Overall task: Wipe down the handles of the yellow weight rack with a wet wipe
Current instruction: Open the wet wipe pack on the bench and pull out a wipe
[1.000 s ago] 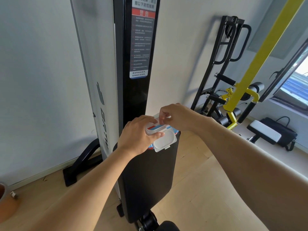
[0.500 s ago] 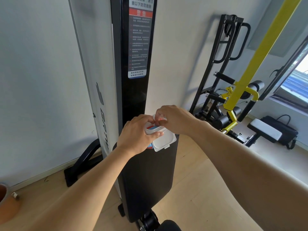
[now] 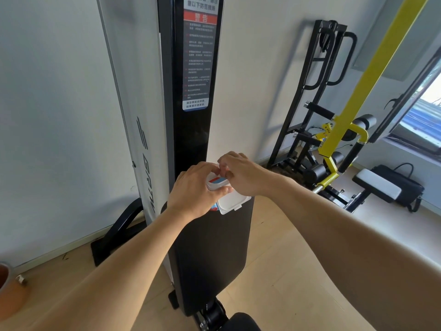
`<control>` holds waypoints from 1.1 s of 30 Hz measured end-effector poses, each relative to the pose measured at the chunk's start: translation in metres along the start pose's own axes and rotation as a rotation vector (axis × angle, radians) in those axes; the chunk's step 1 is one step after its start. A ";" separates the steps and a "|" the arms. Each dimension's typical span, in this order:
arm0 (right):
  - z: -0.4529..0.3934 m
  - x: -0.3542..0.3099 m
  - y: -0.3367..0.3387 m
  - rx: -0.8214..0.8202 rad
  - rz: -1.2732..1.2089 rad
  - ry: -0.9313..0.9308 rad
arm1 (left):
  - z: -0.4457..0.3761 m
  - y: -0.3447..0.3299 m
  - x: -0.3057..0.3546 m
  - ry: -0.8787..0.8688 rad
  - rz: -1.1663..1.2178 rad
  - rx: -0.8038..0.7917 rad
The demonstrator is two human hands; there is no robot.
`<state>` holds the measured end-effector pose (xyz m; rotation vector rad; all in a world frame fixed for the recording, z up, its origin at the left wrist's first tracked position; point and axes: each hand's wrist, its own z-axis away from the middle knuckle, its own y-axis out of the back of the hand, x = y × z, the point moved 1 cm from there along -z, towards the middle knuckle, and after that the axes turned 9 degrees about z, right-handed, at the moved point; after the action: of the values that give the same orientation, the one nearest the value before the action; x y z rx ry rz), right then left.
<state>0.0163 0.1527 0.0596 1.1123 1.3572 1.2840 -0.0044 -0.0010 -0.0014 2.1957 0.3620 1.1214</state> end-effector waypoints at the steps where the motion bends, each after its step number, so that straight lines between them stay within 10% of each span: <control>1: -0.001 -0.001 0.001 -0.031 -0.053 -0.005 | 0.000 0.001 0.001 -0.002 -0.003 0.006; 11: -0.002 -0.005 0.027 0.041 -0.574 -0.219 | 0.001 0.001 0.002 0.005 -0.060 -0.014; 33: 0.008 -0.002 0.015 0.455 -0.047 -0.015 | 0.002 0.006 0.000 0.085 0.051 0.111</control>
<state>0.0251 0.1528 0.0740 1.3792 1.7034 0.9512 -0.0032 -0.0064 0.0017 2.2701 0.4161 1.2523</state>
